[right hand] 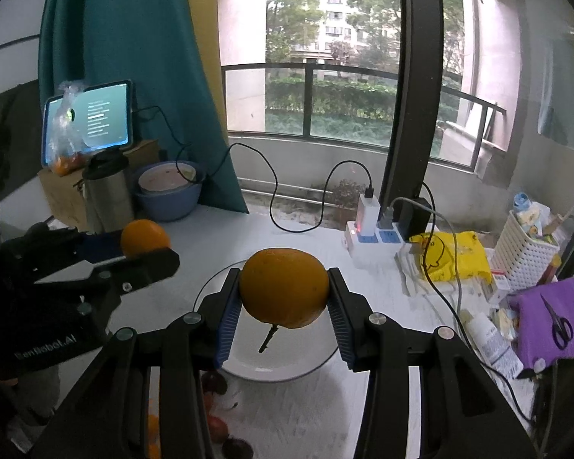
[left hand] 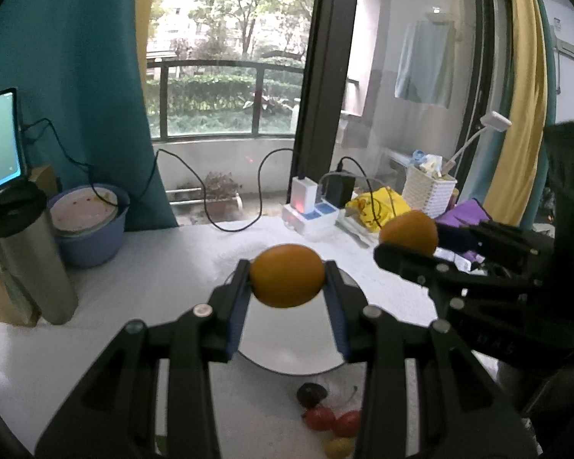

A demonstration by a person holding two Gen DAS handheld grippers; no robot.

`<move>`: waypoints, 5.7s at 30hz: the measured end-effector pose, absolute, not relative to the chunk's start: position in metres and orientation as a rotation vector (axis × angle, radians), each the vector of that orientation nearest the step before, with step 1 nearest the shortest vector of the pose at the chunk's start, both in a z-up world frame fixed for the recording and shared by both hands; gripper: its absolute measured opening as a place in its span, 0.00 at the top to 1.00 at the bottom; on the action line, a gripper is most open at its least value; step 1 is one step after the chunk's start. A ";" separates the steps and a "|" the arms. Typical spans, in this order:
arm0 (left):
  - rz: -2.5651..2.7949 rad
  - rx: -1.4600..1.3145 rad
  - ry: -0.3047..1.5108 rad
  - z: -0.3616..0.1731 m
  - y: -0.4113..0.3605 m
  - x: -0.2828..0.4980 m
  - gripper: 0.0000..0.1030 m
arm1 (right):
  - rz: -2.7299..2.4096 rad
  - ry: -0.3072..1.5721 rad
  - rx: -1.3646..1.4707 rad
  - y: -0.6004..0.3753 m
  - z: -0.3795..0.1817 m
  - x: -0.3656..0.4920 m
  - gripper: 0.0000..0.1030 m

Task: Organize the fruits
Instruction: 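Carry both held oranges over the white plate with both grippers, then lower the oranges into the white plate and open both grippers, then withdraw both grippers from the plate back toward the remaining fruit, then grasp the small yellow-green fruit with the left gripper while the right gripper grasps a dark plum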

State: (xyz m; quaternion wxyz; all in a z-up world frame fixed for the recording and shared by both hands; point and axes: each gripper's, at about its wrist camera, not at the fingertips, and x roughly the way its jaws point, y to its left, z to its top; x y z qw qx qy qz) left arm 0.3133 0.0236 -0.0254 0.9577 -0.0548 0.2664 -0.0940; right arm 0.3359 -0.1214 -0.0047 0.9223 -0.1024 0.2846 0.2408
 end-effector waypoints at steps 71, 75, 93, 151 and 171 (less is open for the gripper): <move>-0.200 -0.211 0.855 -0.113 0.041 0.434 0.55 | 0.497 0.845 -0.179 -0.094 -0.111 0.473 0.45; -0.192 -0.224 0.845 -0.105 0.044 0.427 0.55 | 0.496 0.830 -0.183 -0.094 -0.103 0.469 0.45; -0.173 -0.231 0.753 -0.056 0.044 0.382 0.20 | 0.463 0.755 -0.168 -0.112 -0.055 0.428 0.45; -0.183 -0.208 0.575 0.012 0.003 0.184 0.20 | 0.476 0.581 -0.189 -0.165 0.027 0.228 0.45; -0.079 -0.289 0.690 -0.054 -0.023 0.142 0.20 | 0.575 0.638 -0.207 -0.183 -0.014 0.202 0.45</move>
